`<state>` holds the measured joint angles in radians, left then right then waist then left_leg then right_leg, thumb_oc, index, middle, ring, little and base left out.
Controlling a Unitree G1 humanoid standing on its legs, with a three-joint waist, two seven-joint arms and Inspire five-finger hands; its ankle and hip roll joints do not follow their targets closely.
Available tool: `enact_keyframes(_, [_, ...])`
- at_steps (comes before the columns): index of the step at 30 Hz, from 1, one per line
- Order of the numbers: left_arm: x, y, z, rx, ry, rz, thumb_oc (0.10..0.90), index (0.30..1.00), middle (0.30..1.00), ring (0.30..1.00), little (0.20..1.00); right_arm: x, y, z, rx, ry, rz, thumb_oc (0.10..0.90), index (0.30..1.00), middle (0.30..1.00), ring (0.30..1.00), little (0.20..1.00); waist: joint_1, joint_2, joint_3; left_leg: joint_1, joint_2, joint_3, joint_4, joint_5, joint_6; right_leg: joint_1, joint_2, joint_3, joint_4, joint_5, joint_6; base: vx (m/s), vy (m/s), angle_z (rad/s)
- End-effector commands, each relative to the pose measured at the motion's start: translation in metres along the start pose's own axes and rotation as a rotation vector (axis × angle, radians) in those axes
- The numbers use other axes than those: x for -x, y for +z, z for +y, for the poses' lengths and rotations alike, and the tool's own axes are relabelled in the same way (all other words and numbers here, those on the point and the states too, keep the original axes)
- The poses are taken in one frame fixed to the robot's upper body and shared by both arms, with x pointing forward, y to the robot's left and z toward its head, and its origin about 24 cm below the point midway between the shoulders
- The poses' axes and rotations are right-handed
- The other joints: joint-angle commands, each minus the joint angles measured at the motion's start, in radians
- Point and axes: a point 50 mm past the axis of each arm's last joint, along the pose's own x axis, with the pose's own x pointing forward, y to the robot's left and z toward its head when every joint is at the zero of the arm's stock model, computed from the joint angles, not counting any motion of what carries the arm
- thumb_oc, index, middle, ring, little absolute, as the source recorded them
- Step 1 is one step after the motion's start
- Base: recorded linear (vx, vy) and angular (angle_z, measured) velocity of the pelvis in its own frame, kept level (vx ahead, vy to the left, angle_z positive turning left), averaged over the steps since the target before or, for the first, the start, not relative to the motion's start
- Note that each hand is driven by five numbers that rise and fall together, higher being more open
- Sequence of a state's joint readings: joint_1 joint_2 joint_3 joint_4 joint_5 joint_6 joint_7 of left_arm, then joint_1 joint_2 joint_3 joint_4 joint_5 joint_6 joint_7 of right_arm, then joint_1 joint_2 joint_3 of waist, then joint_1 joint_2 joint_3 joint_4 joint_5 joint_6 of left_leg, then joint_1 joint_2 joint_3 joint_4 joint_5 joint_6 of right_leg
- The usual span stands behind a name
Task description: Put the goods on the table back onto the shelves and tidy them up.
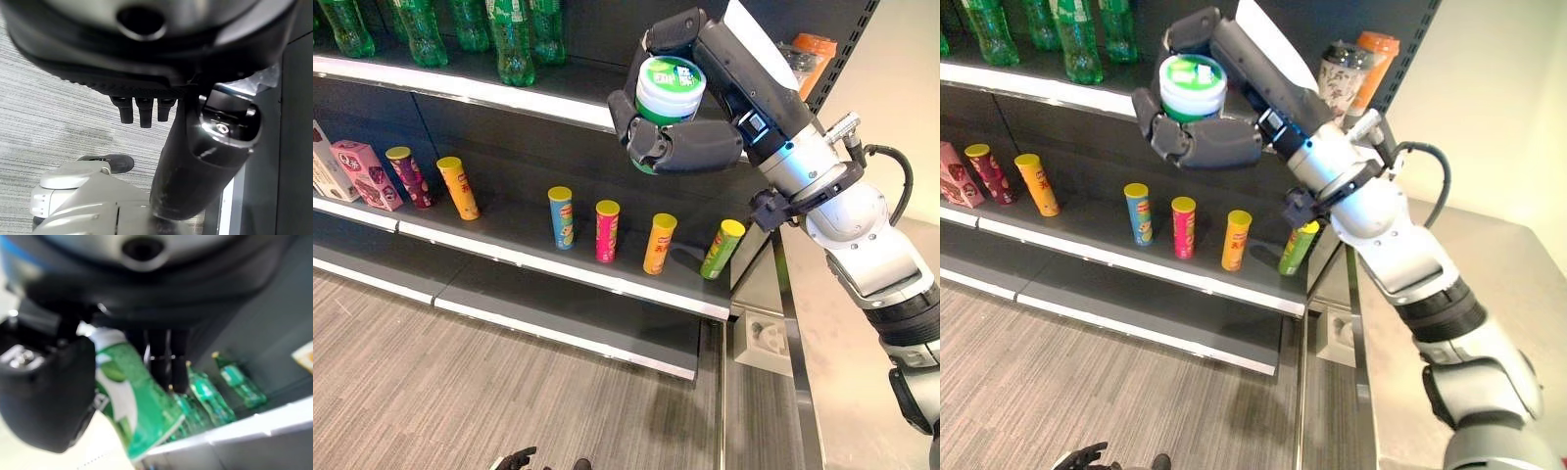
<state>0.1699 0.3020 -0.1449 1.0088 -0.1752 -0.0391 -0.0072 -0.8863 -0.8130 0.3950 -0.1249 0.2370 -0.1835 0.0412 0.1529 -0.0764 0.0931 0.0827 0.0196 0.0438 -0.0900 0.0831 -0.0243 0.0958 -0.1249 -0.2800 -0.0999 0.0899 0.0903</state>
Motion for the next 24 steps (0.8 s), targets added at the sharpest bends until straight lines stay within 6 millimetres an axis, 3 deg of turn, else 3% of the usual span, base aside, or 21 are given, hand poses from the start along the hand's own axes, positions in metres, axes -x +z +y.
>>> enact_keyframes(1, [-0.005, 0.018, 0.002, -0.052, -0.018, -0.055, 0.8, 0.9, 0.9, 0.9, 0.9, -0.03, 0.027, -0.034, 0.086, -0.123, -0.129, 0.4, 0.3, 0.3, 0.3, 0.3, 0.026, 0.005, -0.071, -0.012, 0.042, -0.024, 0.003, -0.054, -0.065, 0.058, -0.097, -0.051, 0.013, -0.031, 0.089, 0.02, -0.04, 0.0])
enact_keyframes(9, [-0.004, 0.02, 0.006, 0.016, 0.009, -0.068, 0.8, 0.9, 0.9, 0.9, 0.9, -0.05, 0.026, -0.029, 0.075, -0.119, -0.126, 0.4, 0.3, 0.3, 0.3, 0.3, 0.046, 0.002, -0.058, -0.006, 0.064, -0.013, 0.015, -0.05, -0.075, 0.06, -0.079, -0.048, 0.013, -0.04, 0.075, 0.01, -0.062, -0.01])
enact_keyframes(10, [-0.005, 0.03, 0.012, 0.033, 0.022, -0.101, 0.8, 0.9, 0.9, 0.9, 0.9, -0.052, 0.028, -0.037, 0.102, -0.141, -0.129, 0.4, 0.3, 0.3, 0.3, 0.3, 0.052, -0.014, -0.019, -0.083, 0.087, -0.016, 0.156, -0.065, -0.098, 0.06, -0.069, -0.054, 0.016, -0.053, 0.055, -0.08, -0.113, 0.07])
enact_keyframes(11, [-0.005, 0.031, 0.012, 0.033, 0.023, -0.103, 0.8, 0.9, 0.9, 0.9, 0.9, -0.052, 0.029, -0.037, 0.103, -0.142, -0.13, 0.4, 0.3, 0.3, 0.3, 0.3, 0.05, -0.013, -0.019, -0.093, 0.088, -0.02, 0.17, -0.072, -0.098, 0.059, -0.067, -0.057, 0.017, -0.053, 0.054, -0.17, -0.196, 0.15])
enact_keyframes(12, [-0.005, 0.043, 0.015, 0.055, 0.027, -0.149, 0.8, 0.9, 0.9, 0.9, 0.9, -0.054, 0.033, -0.048, 0.132, -0.177, -0.138, 0.4, 0.3, 0.3, 0.3, 0.3, 0.063, -0.019, 0.03, -0.182, 0.096, -0.048, 0.318, -0.058, -0.128, 0.065, -0.052, -0.073, 0.018, -0.065, 0.031, -0.1, -0.086, 0.29])
enact_keyframes(13, [-0.005, 0.044, 0.015, 0.056, 0.027, -0.15, 0.8, 0.9, 0.9, 0.9, 0.9, -0.054, 0.033, -0.048, 0.133, -0.177, -0.139, 0.4, 0.3, 0.3, 0.3, 0.3, 0.06, -0.017, 0.03, -0.189, 0.097, -0.052, 0.327, -0.062, -0.129, 0.064, -0.05, -0.076, 0.019, -0.065, 0.031, -0.08, -0.049, 0.4])
enact_keyframes(14, [-0.005, 0.048, 0.017, 0.101, 0.038, -0.161, 0.8, 0.9, 0.9, 0.9, 0.9, -0.055, 0.033, -0.054, 0.16, -0.207, -0.125, 0.4, 0.3, 0.3, 0.3, 0.3, 0.074, -0.022, 0.044, -0.248, 0.133, -0.095, 0.357, -0.028, -0.151, 0.073, -0.052, -0.084, 0.013, -0.072, 0.037, 0.07, 0.089, 0.54])
enact_keyframes(15, [-0.006, 0.047, 0.015, 0.122, 0.033, -0.153, 0.8, 0.9, 0.9, 0.9, 0.9, -0.053, 0.031, -0.06, 0.186, -0.217, -0.105, 0.4, 0.3, 0.3, 0.3, 0.3, 0.066, -0.02, 0.033, -0.242, 0.187, -0.079, 0.28, -0.024, -0.152, 0.079, -0.053, -0.094, 0.013, -0.08, 0.048, 0.07, 0.09, 0.43])
enact_keyframes(16, [-0.006, 0.047, 0.015, 0.122, 0.032, -0.154, 0.8, 0.9, 0.9, 0.9, 0.9, -0.053, 0.031, -0.06, 0.186, -0.217, -0.105, 0.4, 0.3, 0.3, 0.3, 0.3, 0.065, -0.021, 0.032, -0.241, 0.185, -0.079, 0.27, -0.015, -0.151, 0.076, -0.055, -0.096, 0.013, -0.078, 0.048, 0.2, 0.226, 0.17])
enact_keyframes(17, [-0.006, 0.043, 0.015, 0.098, 0.038, -0.138, 0.8, 0.9, 0.9, 0.9, 0.9, -0.049, 0.03, -0.067, 0.214, -0.23, -0.085, 0.4, 0.3, 0.3, 0.3, 0.3, 0.065, -0.014, 0.015, -0.25, 0.221, -0.094, 0.138, 0.05, -0.154, 0.081, -0.06, -0.089, 0.013, -0.083, 0.072, 0.2, 0.292, 0.11])
enact_keyframes(18, [-0.006, 0.04, 0.013, 0.08, 0.039, -0.124, 0.8, 0.9, 0.9, 0.9, 0.9, -0.045, 0.027, -0.068, 0.217, -0.241, -0.074, 0.4, 0.3, 0.3, 0.3, 0.3, 0.064, -0.006, 0.007, -0.257, 0.222, -0.085, 0.089, 0.08, -0.158, 0.092, -0.073, -0.088, 0.013, -0.085, 0.083, 0.28, 0.429, 0.25])
enact_keyframes(21, [-0.006, 0.037, 0.013, 0.06, 0.037, -0.111, 0.8, 0.9, 0.9, 0.9, 0.9, -0.033, 0.016, -0.071, 0.249, -0.248, -0.012, 0.4, 0.3, 0.3, 0.3, 0.3, 0.046, 0.001, -0.033, -0.208, 0.167, -0.066, 0.064, 0.031, -0.141, 0.115, -0.152, -0.093, 0.023, -0.046, 0.103, 0.21, 0.377, 0.17])
enact_keyframes(24, [-0.006, 0.037, 0.014, 0.057, 0.039, -0.11, 0.8, 0.9, 0.9, 0.9, 0.9, -0.032, 0.016, -0.071, 0.248, -0.25, -0.01, 0.4, 0.3, 0.3, 0.3, 0.3, 0.048, -0.004, -0.033, -0.208, 0.163, -0.064, 0.066, 0.029, -0.138, 0.116, -0.157, -0.093, 0.023, -0.045, 0.105, 0.02, 0.046, -0.15])
